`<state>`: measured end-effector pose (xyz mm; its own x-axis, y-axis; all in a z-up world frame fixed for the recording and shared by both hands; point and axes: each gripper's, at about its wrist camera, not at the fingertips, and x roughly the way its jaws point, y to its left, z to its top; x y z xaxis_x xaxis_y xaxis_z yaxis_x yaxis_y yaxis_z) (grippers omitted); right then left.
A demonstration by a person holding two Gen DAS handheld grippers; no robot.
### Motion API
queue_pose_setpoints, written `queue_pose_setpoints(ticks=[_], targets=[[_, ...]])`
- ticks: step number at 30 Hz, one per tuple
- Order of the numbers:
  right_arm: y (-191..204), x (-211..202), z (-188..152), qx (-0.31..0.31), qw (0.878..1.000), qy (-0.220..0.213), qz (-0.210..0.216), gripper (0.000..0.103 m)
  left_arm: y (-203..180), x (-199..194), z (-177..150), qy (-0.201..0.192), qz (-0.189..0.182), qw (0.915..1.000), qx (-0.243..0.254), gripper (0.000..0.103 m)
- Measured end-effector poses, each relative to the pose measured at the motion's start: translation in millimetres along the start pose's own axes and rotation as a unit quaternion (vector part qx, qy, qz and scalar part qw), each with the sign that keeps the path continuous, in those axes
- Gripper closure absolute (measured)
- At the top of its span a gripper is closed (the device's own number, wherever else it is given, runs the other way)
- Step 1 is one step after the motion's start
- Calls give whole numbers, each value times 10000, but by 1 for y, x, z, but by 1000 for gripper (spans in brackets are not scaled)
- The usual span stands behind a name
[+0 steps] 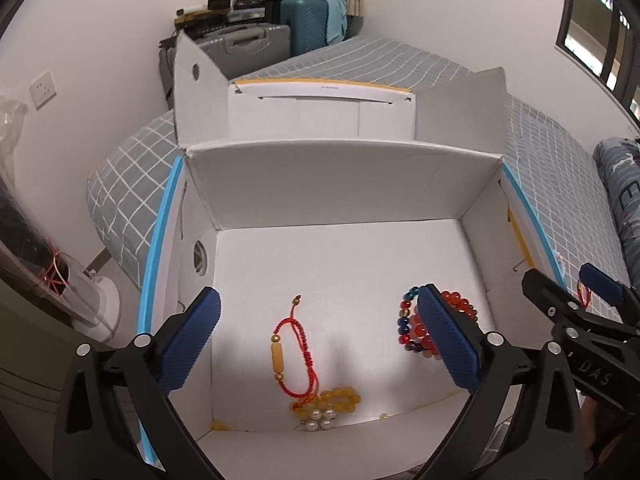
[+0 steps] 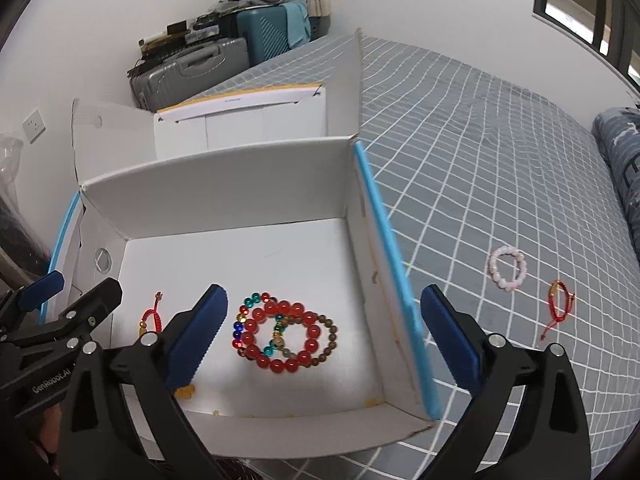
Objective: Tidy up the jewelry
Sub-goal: 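Move both open grippers back over the pink bead and red cord bracelets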
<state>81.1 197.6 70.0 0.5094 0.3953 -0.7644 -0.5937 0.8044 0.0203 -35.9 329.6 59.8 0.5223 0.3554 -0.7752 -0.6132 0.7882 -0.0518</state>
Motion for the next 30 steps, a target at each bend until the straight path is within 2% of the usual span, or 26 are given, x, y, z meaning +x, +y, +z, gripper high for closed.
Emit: queue_pose_setpoints(ticks=[9, 15, 23, 30], targets=[[-48, -23, -6, 138, 9994, -141, -275, 8, -41, -6, 6, -105, -78, 9994, 331, 6], [-104, -39, -7, 365, 9976, -181, -558, 8, -88, -11, 21, -71, -432, 9976, 535, 6], [-187, -46, -9, 727, 9935, -150, -863, 8, -182, -13, 41, -154, -707, 9913, 1100, 6], [-248, -19, -22, 1044, 9892, 73, -1030, 8, -268, 10, 50, -57, -969, 9839, 1503, 6]])
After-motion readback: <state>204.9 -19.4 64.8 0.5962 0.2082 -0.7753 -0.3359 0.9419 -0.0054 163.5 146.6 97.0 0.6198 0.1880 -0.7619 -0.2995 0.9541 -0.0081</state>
